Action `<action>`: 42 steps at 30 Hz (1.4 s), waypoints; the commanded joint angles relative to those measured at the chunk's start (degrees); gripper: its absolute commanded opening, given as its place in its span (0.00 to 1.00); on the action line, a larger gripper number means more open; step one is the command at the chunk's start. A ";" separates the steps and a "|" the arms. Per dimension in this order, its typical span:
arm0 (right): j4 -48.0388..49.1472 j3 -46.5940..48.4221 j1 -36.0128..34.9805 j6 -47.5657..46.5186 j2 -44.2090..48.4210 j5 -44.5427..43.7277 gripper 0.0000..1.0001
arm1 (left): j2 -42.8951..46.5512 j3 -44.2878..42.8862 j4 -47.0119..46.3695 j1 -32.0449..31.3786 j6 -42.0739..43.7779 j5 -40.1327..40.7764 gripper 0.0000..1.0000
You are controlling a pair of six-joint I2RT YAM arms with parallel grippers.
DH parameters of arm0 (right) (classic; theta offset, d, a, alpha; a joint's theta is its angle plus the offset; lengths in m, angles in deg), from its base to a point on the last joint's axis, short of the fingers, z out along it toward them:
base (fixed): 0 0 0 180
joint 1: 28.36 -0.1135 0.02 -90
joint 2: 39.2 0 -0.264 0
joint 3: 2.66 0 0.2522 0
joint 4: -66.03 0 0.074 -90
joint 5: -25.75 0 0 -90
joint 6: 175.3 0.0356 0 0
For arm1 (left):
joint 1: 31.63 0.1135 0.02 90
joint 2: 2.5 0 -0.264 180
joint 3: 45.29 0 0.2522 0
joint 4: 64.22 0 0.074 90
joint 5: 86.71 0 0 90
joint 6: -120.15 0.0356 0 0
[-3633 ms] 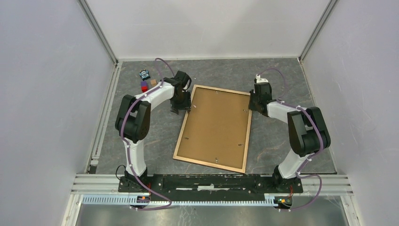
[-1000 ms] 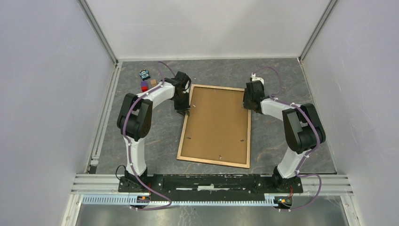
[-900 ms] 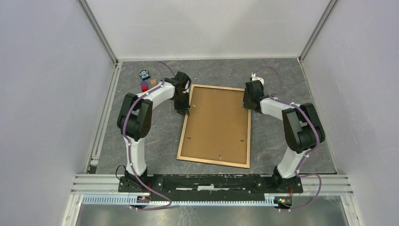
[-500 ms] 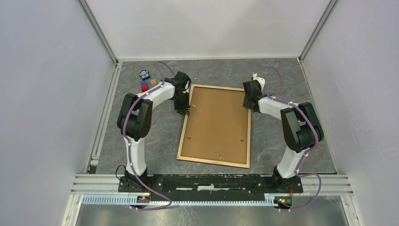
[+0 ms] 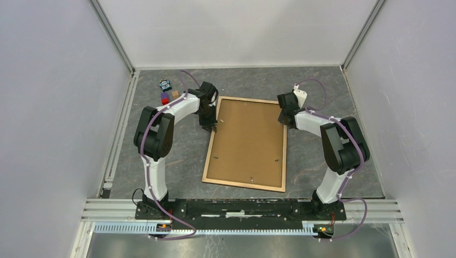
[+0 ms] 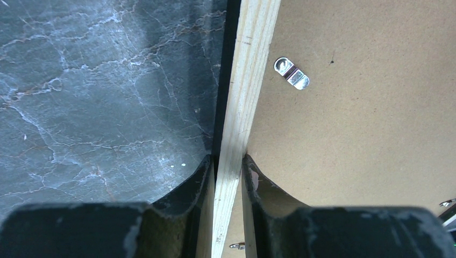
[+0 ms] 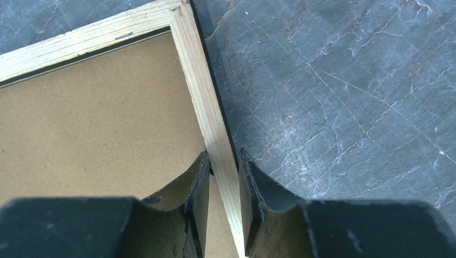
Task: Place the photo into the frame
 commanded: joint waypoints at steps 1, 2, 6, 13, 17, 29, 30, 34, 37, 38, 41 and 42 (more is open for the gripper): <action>-5.35 -3.48 -2.50 8.48 -2.14 9.67 0.00 | -1.52 -0.30 -1.05 -0.80 -4.42 -6.25 0.20; -5.16 -3.41 -2.51 9.17 -2.00 9.87 0.00 | -1.56 -0.30 -1.10 -0.78 -4.47 -6.20 0.20; -4.60 -2.30 -2.50 6.45 -0.60 8.54 0.04 | -1.67 -0.35 -1.11 -0.34 -4.30 -5.89 0.20; -4.12 -0.01 -2.58 -16.53 8.08 7.70 0.65 | -1.45 -0.37 -0.98 0.37 -3.68 -4.94 0.20; -6.51 -4.04 -5.60 -24.56 16.10 6.11 0.83 | -2.19 -0.30 -0.96 0.56 -3.41 -4.72 0.21; -5.27 -25.64 -8.37 -23.12 36.79 14.38 0.98 | -4.42 -0.60 -0.49 1.61 -2.35 -2.87 0.34; -4.73 -26.30 -7.85 -22.23 37.10 15.89 0.98 | -4.60 -0.55 -0.47 1.58 -2.13 -2.67 0.36; -2.33 -28.72 -5.62 -18.44 35.73 20.04 0.95 | -5.02 -0.29 -0.43 1.58 -1.83 -2.14 0.36; -0.17 -30.29 -3.75 -16.33 34.05 22.24 0.82 | -4.76 -0.20 -0.47 1.61 -1.69 -2.23 0.35; 0.70 -30.73 -3.19 -15.91 33.78 22.68 0.77 | -4.67 -0.12 -0.47 1.62 -1.72 -2.21 0.33; 4.09 -31.71 -2.55 -15.33 32.96 23.19 0.64 | -4.43 -0.13 -0.59 1.51 -1.90 -2.84 0.30; 4.34 -31.16 -2.59 -15.66 32.31 23.18 0.59 | -4.31 -0.03 -0.77 1.37 -2.00 -3.24 0.29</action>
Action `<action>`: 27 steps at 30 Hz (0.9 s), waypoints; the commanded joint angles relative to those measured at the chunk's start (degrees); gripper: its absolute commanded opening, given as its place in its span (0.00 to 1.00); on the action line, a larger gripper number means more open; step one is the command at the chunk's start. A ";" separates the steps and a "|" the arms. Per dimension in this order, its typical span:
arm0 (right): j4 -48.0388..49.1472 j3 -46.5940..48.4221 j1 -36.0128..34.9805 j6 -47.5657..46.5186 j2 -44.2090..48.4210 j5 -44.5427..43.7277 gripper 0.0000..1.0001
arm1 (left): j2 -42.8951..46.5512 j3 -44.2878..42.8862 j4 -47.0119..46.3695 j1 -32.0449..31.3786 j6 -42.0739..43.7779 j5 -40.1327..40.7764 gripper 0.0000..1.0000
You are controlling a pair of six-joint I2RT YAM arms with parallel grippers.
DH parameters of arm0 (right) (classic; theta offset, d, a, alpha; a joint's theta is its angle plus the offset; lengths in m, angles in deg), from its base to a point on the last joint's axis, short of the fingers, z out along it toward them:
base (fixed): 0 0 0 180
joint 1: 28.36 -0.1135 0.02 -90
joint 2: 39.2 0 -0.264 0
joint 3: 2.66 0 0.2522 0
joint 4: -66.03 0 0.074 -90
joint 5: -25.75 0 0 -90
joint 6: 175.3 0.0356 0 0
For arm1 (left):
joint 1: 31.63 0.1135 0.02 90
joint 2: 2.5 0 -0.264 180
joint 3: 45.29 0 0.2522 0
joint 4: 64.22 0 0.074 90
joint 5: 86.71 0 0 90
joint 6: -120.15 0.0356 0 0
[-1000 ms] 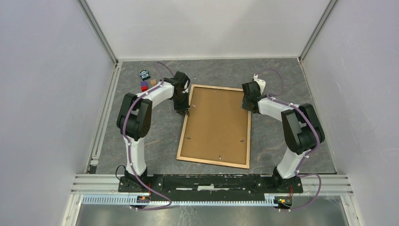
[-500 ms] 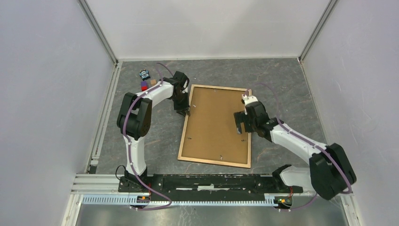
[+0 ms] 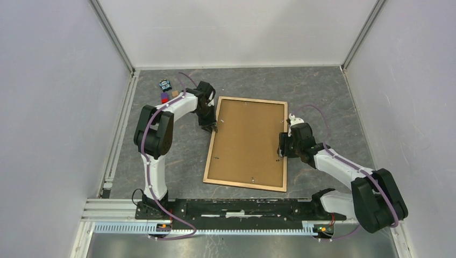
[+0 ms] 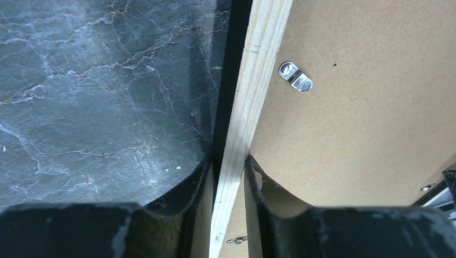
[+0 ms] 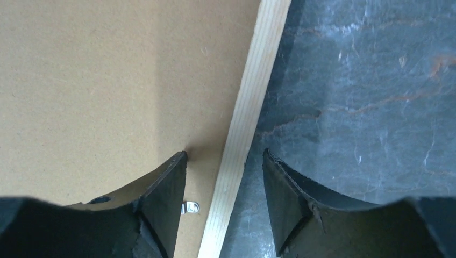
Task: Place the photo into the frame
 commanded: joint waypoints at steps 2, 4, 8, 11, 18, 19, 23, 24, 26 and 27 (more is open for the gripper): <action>5.80 1.27 0.58 0.92 -2.81 1.70 0.48 | -2.29 1.04 -1.95 -0.63 -2.17 0.13 0.27; 5.80 3.11 0.60 -0.18 -4.63 1.50 0.39 | -1.95 1.12 -2.26 -0.63 -2.56 -0.77 0.25; 4.14 8.06 0.62 -3.59 -9.38 1.16 0.28 | -0.99 1.55 -2.70 -0.56 -3.36 -1.45 0.22; 2.80 11.43 0.67 -6.02 -11.50 0.42 0.30 | -0.10 1.63 -2.76 -0.56 -3.63 -1.12 0.20; -4.59 15.34 -0.63 -9.05 -9.26 -1.99 0.58 | 0.65 1.80 -2.86 -0.31 -4.67 -0.70 0.16; -5.52 15.14 -1.83 -9.03 -8.33 -2.64 0.61 | 0.66 1.81 -2.77 -0.26 -4.69 -0.70 0.15; -7.78 12.55 -4.89 -6.20 -5.13 -6.75 0.71 | 0.42 1.81 -2.78 -0.12 -4.86 -1.08 0.15; -8.72 12.04 -4.87 -4.15 -4.86 -8.52 0.73 | 0.35 1.74 -2.82 -0.11 -4.87 -1.16 0.15; -11.89 12.34 -4.89 1.73 -5.15 -11.99 0.75 | 0.22 1.78 -2.87 -0.14 -4.95 -1.43 0.15; -12.35 12.16 -4.81 4.67 -5.19 -12.03 0.75 | 0.08 1.75 -2.88 -0.10 -4.95 -1.39 0.15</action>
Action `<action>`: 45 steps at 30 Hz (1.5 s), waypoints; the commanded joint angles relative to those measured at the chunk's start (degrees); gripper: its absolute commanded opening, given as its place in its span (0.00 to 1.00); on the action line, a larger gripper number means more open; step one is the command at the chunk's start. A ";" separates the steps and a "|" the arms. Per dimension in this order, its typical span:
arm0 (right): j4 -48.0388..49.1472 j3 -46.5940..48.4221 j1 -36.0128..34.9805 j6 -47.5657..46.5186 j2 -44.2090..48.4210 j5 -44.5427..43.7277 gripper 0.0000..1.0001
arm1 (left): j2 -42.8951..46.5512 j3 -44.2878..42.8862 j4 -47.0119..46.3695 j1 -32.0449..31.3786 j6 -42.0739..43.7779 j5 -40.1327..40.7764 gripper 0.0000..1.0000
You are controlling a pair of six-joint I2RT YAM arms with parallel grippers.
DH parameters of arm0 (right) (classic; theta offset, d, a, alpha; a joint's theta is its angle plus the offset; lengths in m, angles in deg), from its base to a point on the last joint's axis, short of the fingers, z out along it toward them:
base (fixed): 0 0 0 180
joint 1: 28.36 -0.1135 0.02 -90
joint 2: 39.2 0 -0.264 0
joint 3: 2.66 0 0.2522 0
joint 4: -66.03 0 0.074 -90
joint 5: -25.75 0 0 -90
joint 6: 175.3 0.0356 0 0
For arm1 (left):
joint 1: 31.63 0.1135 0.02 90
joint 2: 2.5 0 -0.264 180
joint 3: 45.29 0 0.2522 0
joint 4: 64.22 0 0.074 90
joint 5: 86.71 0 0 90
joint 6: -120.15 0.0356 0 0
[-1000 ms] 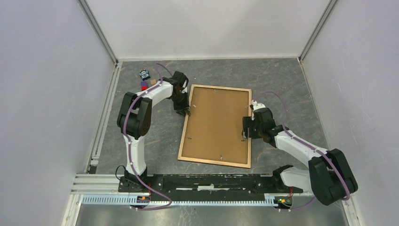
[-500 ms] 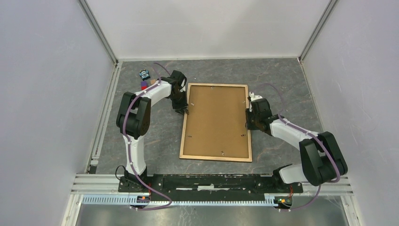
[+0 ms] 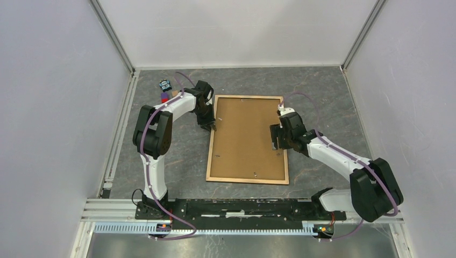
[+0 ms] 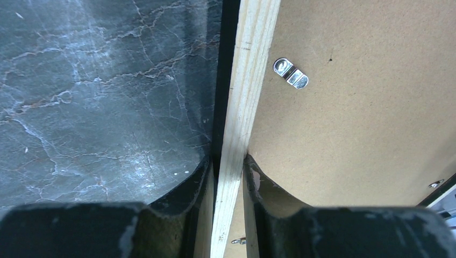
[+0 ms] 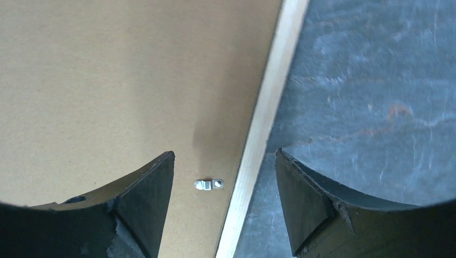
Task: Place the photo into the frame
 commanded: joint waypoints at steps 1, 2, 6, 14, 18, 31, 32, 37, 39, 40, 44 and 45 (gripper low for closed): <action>-4.46 -1.14 0.38 12.18 0.99 -5.27 0.75 | -0.54 1.35 -1.54 -0.96 -3.70 -1.34 0.14; -3.38 -1.99 0.31 14.36 1.22 -3.80 0.75 | -0.62 1.29 -1.55 -1.02 -3.73 -1.43 0.14; -3.65 -2.29 0.28 23.57 -0.15 -4.37 0.74 | -0.99 1.32 -1.50 -1.00 -3.80 -1.72 0.14; -9.83 -0.71 -0.93 31.46 -4.43 -6.75 0.66 | -0.23 1.25 -1.52 -0.97 -3.88 -2.34 0.14; -9.64 -1.67 -1.66 32.13 -4.75 -6.47 0.60 | 0.17 1.42 -1.79 -0.98 -4.15 -3.06 0.14; -10.72 -4.99 -3.33 30.09 -1.39 -6.52 0.46 | 0.12 1.40 -1.80 -0.93 -4.13 -2.97 0.14; -10.67 -5.13 -3.40 29.75 -1.33 -6.05 0.46 | 0.06 1.43 -1.76 -0.92 -4.06 -2.88 0.14; -9.70 -6.07 -3.84 27.30 -0.65 -5.07 0.46 | -0.16 1.43 -1.82 -0.88 -4.06 -2.81 0.13; -9.47 -6.19 -3.86 25.96 -0.63 -4.79 0.48 | -0.15 1.51 -1.81 -0.93 -4.06 -2.71 0.14; -9.70 -6.23 -3.82 25.61 -0.63 -4.78 0.49 | -0.15 1.49 -1.76 -0.93 -3.97 -2.64 0.13; -9.06 -7.62 -4.02 23.62 -0.36 -4.17 0.49 | -0.39 1.52 -1.81 -0.88 -3.97 -2.72 0.13; -9.09 -8.01 -4.13 23.15 -0.36 -4.16 0.49 | -0.40 1.52 -1.81 -0.88 -3.97 -2.78 0.13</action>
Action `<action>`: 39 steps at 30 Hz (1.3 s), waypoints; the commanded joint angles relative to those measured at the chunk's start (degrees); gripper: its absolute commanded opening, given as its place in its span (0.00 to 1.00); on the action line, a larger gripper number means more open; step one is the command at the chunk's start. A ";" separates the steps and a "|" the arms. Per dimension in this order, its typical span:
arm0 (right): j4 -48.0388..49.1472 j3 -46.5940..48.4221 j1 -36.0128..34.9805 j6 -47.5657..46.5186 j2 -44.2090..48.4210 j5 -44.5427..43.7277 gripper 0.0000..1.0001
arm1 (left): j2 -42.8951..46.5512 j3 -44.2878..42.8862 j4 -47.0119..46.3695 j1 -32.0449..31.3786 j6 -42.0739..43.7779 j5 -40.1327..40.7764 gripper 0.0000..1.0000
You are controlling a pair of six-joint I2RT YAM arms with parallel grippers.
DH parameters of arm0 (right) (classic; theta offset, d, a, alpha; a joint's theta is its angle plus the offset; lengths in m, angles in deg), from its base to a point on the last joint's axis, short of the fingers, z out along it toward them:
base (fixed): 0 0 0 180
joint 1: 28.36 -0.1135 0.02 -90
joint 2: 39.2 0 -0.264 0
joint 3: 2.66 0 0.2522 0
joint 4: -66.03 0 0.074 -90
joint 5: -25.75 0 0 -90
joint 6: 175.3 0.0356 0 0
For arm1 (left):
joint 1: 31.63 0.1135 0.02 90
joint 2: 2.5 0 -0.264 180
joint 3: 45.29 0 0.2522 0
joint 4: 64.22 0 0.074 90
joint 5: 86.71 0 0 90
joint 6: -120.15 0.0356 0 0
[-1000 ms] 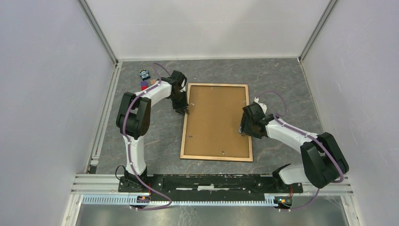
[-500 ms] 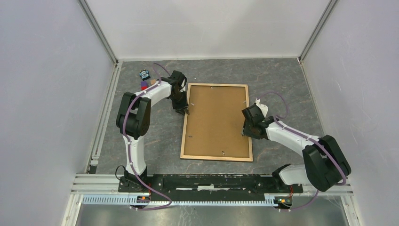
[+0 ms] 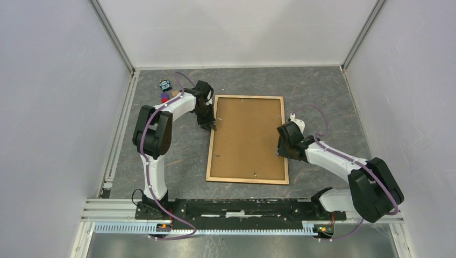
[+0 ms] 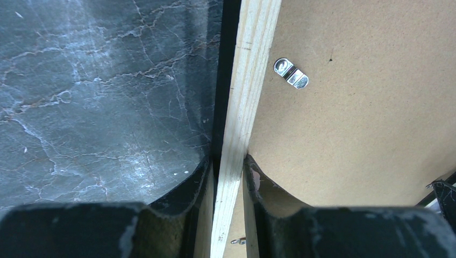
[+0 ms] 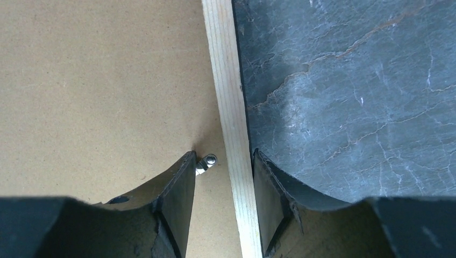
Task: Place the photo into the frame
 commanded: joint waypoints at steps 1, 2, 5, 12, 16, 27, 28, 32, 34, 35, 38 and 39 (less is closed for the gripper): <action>-4.36 -3.57 -1.02 -3.82 -0.45 2.88 0.47 | -0.39 1.32 -1.58 -0.92 -3.73 -2.67 0.14; -4.56 -3.83 -1.02 -4.07 -0.59 2.29 0.47 | -0.46 1.32 -1.55 -0.94 -3.70 -2.68 0.13; -5.41 -3.91 -0.98 -5.44 -0.64 0.87 0.43 | -0.46 1.34 -1.56 -0.91 -3.73 -2.67 0.13; -5.67 -3.51 -1.02 -9.33 -0.53 -0.50 0.32 | -0.77 1.25 -1.58 -0.94 -3.73 -2.65 0.13; -5.00 -3.84 -0.96 -12.26 -0.79 -0.79 0.29 | -0.84 1.27 -1.61 -0.93 -3.73 -2.62 0.13; 0.83 -4.57 -1.03 -21.38 -1.49 0.38 0.04 | -0.86 1.20 -1.58 -0.94 -3.56 -2.59 0.13; 1.05 -4.28 -0.97 -22.17 -1.71 0.23 0.01 | -0.86 1.23 -1.56 -0.90 -3.55 -2.54 0.13; 1.62 -2.97 -0.97 -24.07 -2.47 -0.50 0.00 | -0.50 1.19 -1.59 -0.96 -3.55 -2.55 0.13; 1.53 -2.33 -1.00 -25.23 -2.44 -0.15 0.04 | -0.34 1.21 -1.59 -0.96 -3.43 -2.52 0.13; 1.56 -2.00 -1.02 -25.70 -2.20 0.33 0.11 | -0.22 1.25 -1.58 -0.90 -3.32 -2.51 0.14; 2.28 -1.42 -0.97 -26.33 -0.35 1.53 0.24 | 0.51 1.45 -1.85 -0.82 -2.34 -2.38 0.24; 2.40 -1.16 -0.95 -26.37 0.15 1.55 0.27 | 1.14 1.72 -2.26 -0.76 -1.79 -2.23 0.28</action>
